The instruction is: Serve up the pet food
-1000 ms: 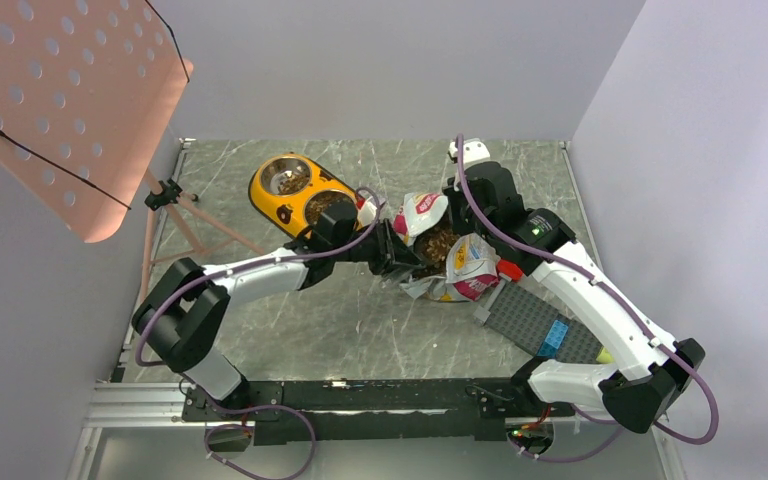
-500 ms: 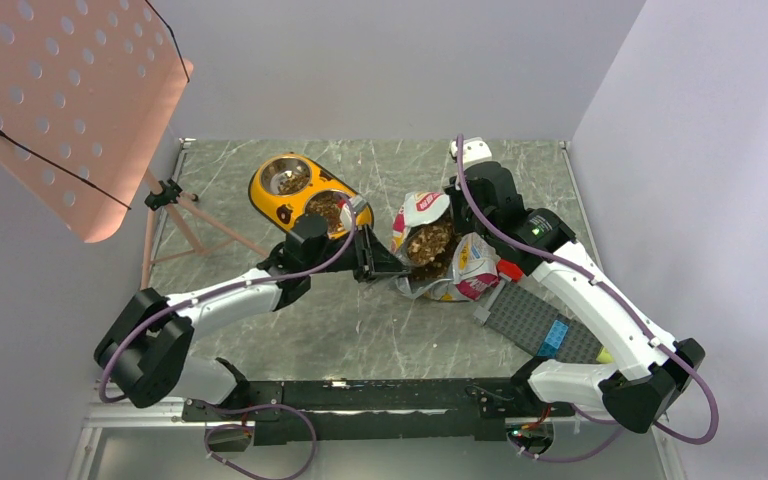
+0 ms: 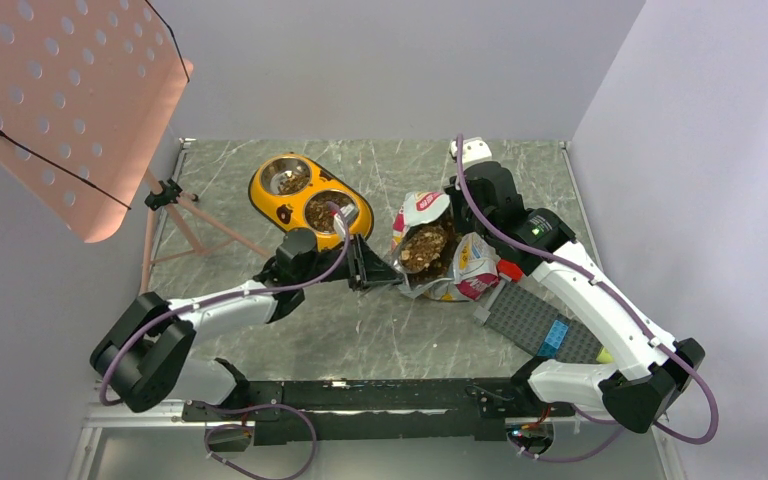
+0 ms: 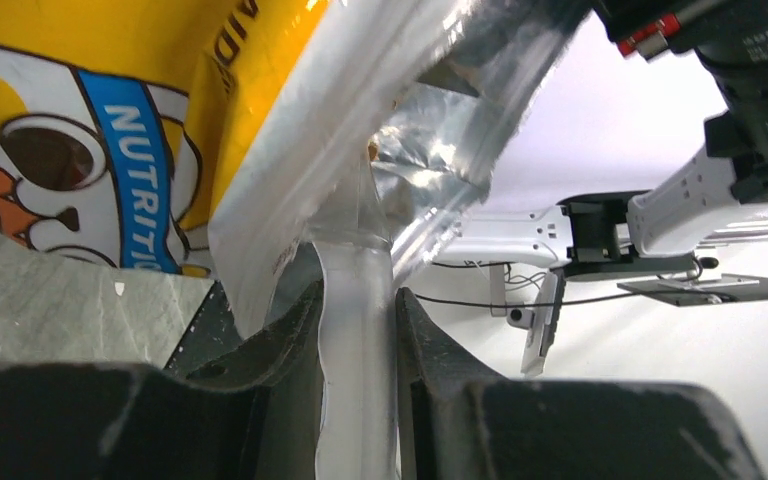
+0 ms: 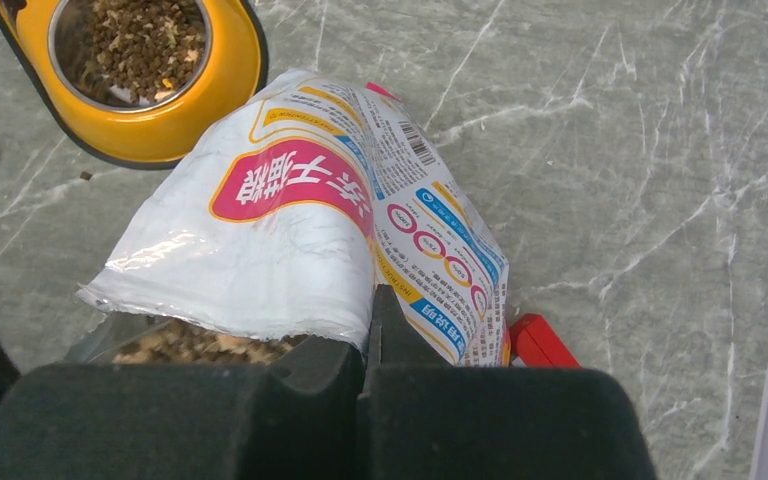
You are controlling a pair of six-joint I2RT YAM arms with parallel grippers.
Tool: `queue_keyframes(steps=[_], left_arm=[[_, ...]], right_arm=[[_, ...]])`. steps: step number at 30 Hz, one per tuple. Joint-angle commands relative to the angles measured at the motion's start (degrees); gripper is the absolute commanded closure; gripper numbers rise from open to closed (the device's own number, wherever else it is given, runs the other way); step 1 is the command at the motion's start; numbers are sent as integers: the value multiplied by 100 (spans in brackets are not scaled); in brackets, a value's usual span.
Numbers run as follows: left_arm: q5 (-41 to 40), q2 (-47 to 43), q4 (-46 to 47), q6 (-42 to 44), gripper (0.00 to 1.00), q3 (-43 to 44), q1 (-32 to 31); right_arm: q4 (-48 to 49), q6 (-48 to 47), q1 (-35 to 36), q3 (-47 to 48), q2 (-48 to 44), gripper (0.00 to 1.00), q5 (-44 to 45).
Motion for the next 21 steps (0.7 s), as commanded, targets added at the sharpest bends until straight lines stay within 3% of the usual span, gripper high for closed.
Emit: queue_keyframes(steps=[1,4,6,10,14,17,21], left_arm=[[-51,-339,872,-32,100,-99,70],[375,359,1932,-535,100,144,2],[207,158,2730,-896,100,-302,-10],[-87,-456,1853,-432,100,-670,166],[231,-60,2418,-754,100,-366,45],[54,-188,2016,-524,100,-496,38],[371,249,2368,-727,100,-231,-51]], right_arm=[[697,-95,-46,246,-398,100,455],[708,-90,-56,261,-327,100,454],[678,-80,-62,353,-289,100,428],[729,-112,-64,357,-320,100,426],[740,-97,-68,360,-279,100,376],[779,-62,-69,367,-317,100,355],[795,-88,-76,377,-246,100,313]])
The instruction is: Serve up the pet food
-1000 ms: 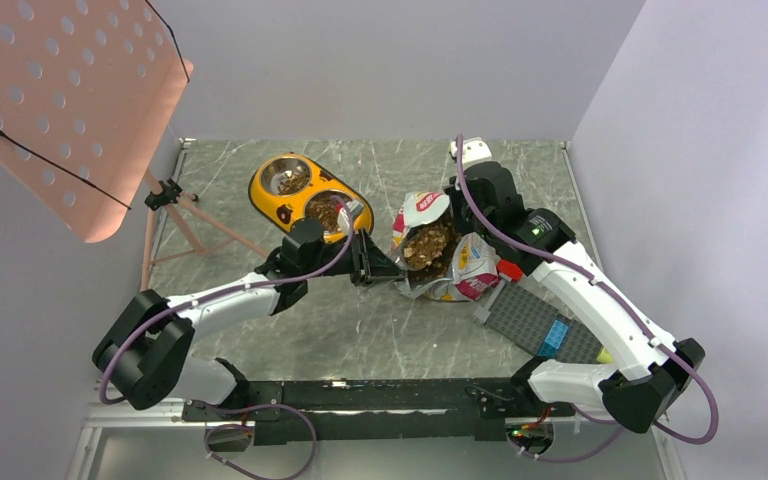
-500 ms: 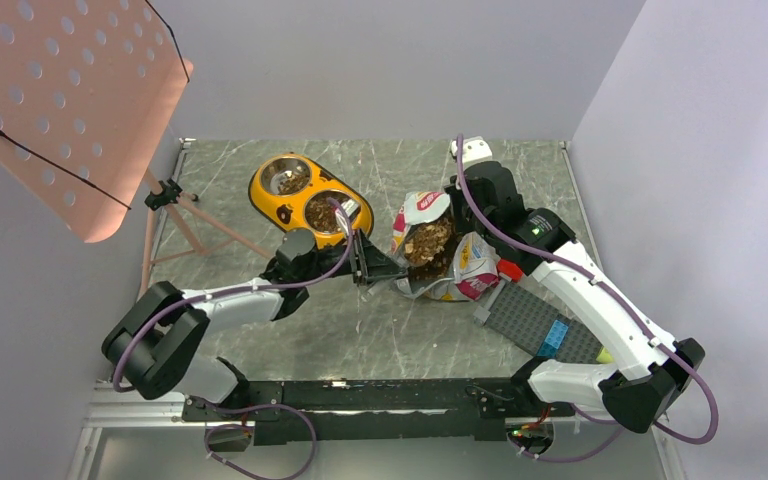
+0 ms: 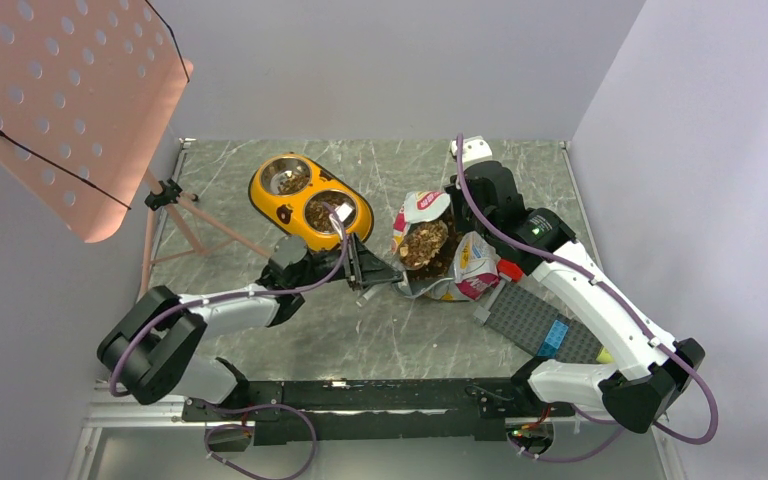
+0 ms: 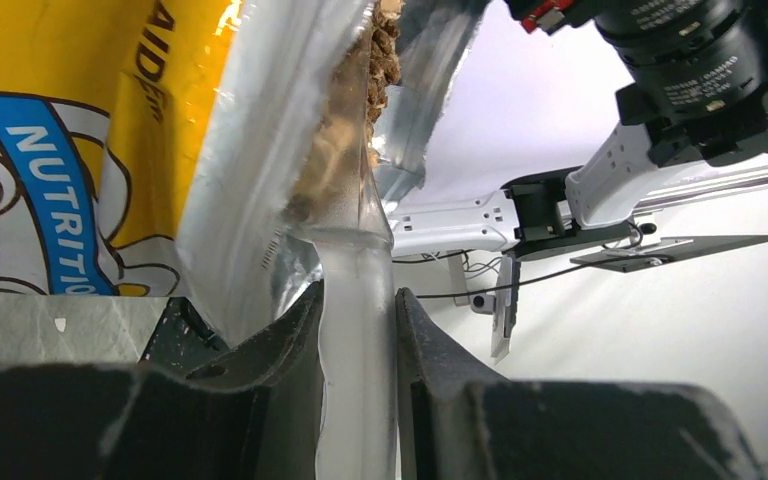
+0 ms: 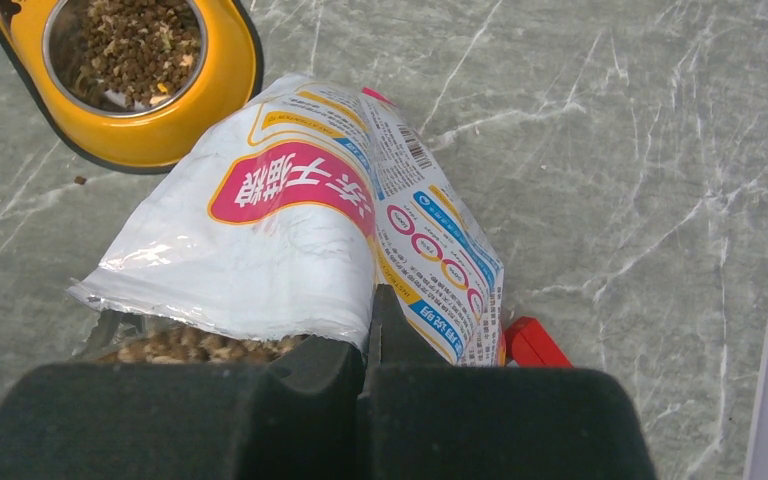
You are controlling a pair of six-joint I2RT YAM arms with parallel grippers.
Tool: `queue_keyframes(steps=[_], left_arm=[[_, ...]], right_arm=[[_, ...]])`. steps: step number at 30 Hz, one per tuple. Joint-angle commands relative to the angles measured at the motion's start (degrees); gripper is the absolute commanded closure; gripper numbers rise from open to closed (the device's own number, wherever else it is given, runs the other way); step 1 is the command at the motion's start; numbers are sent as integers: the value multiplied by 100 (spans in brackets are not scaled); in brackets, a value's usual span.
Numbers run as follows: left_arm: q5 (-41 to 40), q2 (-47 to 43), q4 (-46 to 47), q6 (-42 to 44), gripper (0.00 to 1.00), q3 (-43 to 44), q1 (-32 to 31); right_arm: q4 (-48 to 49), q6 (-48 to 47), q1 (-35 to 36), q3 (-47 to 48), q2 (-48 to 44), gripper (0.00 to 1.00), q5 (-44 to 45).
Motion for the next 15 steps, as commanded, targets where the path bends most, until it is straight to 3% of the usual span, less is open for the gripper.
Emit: queue_keyframes(steps=[1,4,6,8,10,12,15], left_arm=[[103,134,682,-68,100,198,-121],[-126,-453,-400,504,100,123,-139],[69,-213,-885,847,100,520,-125],[371,147,-510,578,100,840,-185],[182,-93,-17,347,100,521,-273],[-91,-625,-599,629,100,146,-193],[324,-716,-778,799,100,226,73]], right_arm=[[720,-30,-59,405,-243,100,275],[716,-28,-59,457,-278,100,284],[770,-34,-68,431,-266,100,272],[792,-33,-67,446,-196,100,237],[735,-11,-68,527,-131,100,246],[742,11,-68,526,-180,100,257],[802,-12,-76,453,-170,100,232]])
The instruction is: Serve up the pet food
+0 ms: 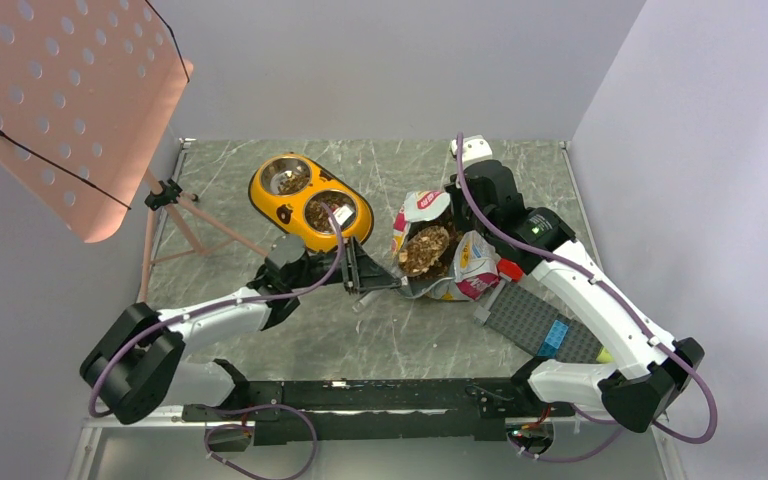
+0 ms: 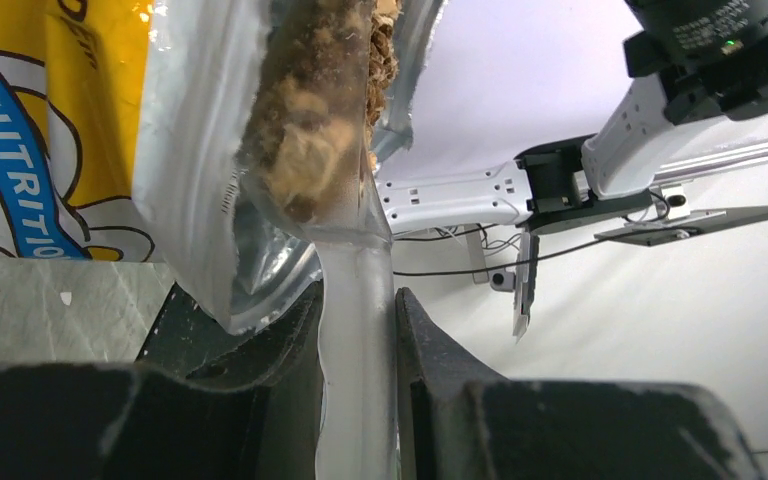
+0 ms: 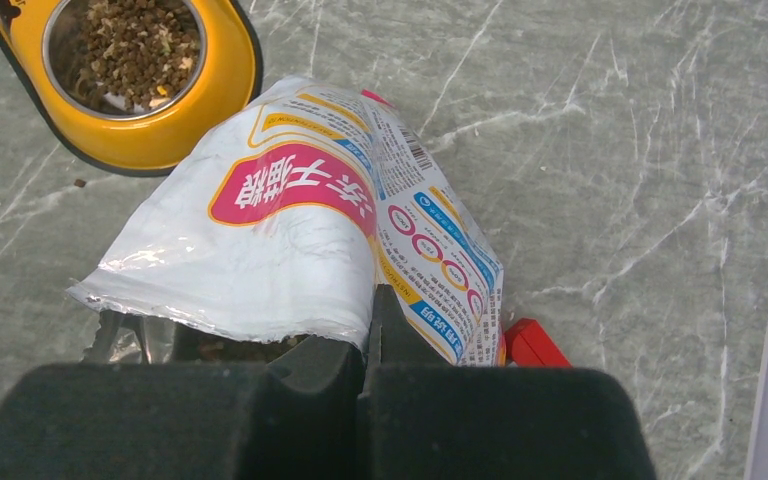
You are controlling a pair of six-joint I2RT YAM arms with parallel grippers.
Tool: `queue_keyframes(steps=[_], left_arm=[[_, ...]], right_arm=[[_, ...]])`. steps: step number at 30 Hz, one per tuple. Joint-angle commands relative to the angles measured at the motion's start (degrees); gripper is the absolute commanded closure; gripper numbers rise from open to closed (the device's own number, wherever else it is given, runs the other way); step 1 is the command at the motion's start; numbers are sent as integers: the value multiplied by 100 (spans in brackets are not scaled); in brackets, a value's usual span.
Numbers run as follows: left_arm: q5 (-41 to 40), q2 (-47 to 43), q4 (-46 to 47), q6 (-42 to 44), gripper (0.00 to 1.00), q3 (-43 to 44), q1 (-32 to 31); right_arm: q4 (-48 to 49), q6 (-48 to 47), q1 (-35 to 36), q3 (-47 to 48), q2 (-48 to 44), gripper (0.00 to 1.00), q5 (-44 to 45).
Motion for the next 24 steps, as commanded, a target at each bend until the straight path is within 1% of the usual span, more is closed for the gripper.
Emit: queue_keyframes(steps=[1,2,10,14,20,24], left_arm=[[375,-293,245,226,100,55,231],[392,-280,357,161,100,42,232],[606,-689,299,190,100,-1,351],[673,-1034,320,23,100,-6,561],[578,-1319,588,-709,100,-149,1149],[539,-1360,403,-1160,100,-122,1721]], right_arm=[[784,-20,-55,448,-168,100,254],[759,2,-55,478,-131,100,294],[431,222,-133,680,32,100,723],[302,277,-241,611,37,100,681],[358,245,-257,477,-56,100,532],[370,212,-260,423,-133,100,416]])
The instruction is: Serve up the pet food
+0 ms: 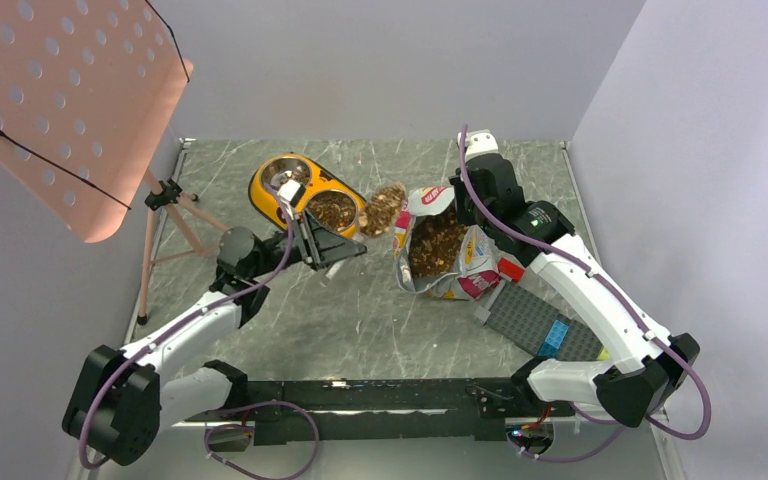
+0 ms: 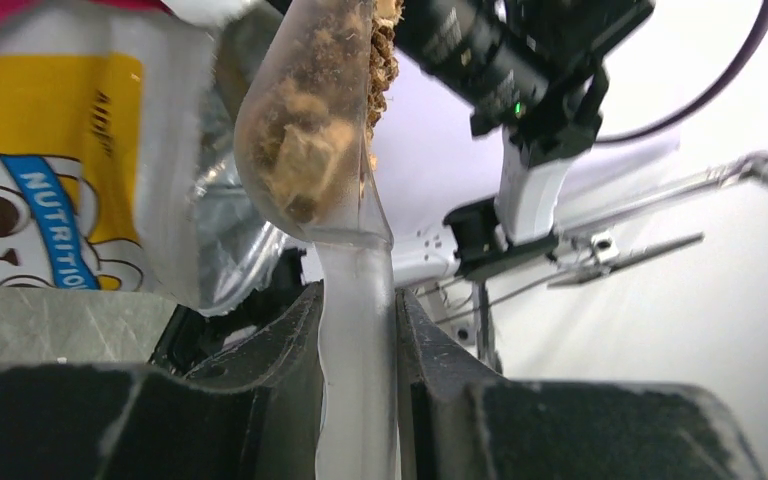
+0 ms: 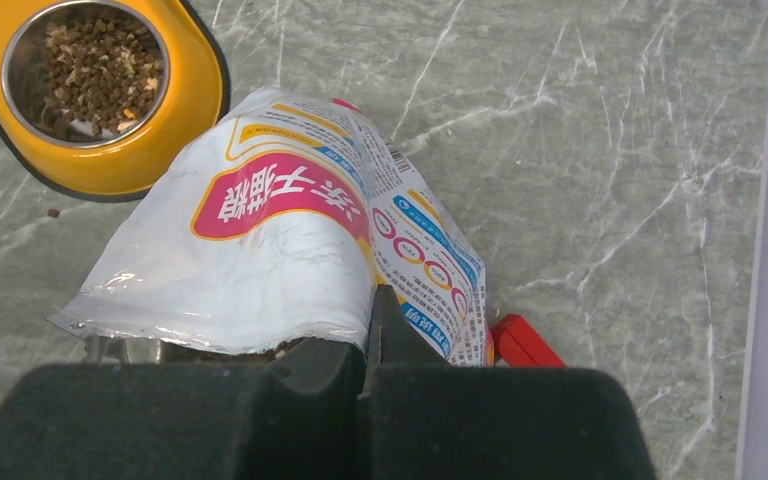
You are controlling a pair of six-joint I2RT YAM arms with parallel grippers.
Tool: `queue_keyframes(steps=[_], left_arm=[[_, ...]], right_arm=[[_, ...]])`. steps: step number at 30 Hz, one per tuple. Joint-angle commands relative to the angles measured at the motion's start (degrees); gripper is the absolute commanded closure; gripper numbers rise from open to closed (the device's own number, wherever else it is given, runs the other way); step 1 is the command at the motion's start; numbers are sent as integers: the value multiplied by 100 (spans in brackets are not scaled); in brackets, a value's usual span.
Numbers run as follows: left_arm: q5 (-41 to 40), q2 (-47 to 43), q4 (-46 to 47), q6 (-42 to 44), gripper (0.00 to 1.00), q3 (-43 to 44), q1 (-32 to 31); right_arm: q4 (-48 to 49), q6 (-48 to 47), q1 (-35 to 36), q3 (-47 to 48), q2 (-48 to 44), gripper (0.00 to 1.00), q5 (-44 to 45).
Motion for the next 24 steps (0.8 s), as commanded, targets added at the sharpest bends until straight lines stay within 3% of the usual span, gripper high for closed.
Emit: queue_keyframes(steps=[1,8,16,19,24], left_arm=[[29,-96,300,-601,100,5,610],[-26,337,-141,-440,100,145,1609],[44,1511,690,-563,100,-57,2360],[-103,1629,326,-397,100,-111,2381],[-380,1630,-1168,-43,100,-122,2406]], right_arm=[[463,35,-74,215,-340,100,170],[455,10,-73,192,-406,100,125],[513,-86,-75,129,-511,100,207],[525,-101,-71,76,-558,100,236],[549,-106,-71,24,-600,100,256]])
